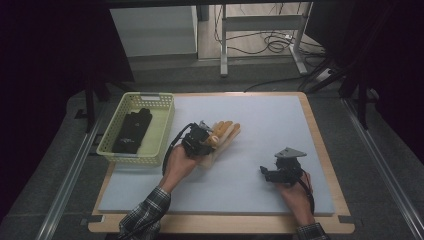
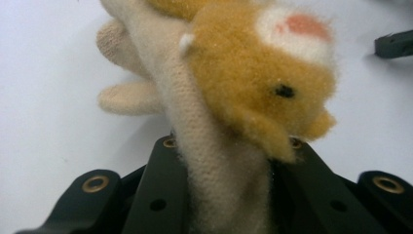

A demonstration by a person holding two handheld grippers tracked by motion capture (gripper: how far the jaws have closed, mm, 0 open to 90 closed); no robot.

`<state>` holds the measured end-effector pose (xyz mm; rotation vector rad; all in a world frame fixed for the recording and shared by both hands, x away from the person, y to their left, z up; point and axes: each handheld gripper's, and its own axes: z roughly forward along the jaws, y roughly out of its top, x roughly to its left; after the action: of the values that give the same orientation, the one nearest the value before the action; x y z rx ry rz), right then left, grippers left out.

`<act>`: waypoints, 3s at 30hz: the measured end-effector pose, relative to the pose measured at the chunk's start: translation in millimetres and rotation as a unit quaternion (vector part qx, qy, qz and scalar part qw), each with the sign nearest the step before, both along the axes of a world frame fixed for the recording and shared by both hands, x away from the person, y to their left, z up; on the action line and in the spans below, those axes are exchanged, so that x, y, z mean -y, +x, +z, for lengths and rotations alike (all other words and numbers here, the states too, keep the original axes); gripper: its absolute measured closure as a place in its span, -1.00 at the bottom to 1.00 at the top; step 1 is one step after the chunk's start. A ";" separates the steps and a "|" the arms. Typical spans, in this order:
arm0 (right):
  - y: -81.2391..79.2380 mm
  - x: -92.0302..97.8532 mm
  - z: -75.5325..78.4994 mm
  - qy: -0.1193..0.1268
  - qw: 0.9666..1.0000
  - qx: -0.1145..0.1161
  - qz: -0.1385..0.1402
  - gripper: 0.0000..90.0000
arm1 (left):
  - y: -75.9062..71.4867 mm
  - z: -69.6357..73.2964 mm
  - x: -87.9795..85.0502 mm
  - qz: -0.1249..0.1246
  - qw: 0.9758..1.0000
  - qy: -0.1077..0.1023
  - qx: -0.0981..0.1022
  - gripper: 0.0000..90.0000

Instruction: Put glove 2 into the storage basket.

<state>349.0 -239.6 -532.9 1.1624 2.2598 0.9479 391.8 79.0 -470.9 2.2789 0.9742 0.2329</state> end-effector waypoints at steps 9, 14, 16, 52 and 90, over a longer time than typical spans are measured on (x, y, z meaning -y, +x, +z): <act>0.0 0.0 0.0 0.000 1.000 0.000 0.000 -0.57 | 6.1 23.9 -15.0 0.024 1.000 0.006 0.015 0.69; 0.0 0.0 0.0 0.000 1.000 0.000 0.000 -0.57 | 12.3 37.4 -29.7 0.044 0.999 0.011 0.018 0.69; 0.0 0.0 -0.1 0.001 1.000 0.001 0.000 -0.57 | 15.8 48.6 -42.6 0.060 0.998 0.012 0.021 0.69; 0.0 -0.1 -0.2 0.000 1.000 0.001 0.000 -0.57 | 49.1 14.1 -206.6 0.245 0.968 0.044 -0.017 0.67; 0.0 0.0 -0.3 0.001 1.000 0.001 0.000 -0.57 | 81.3 -16.1 -171.3 0.195 0.979 0.036 -0.055 0.18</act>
<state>349.0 -239.6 -533.1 1.1617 2.2576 0.9504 473.0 250.2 -487.0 2.1654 1.4923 0.3136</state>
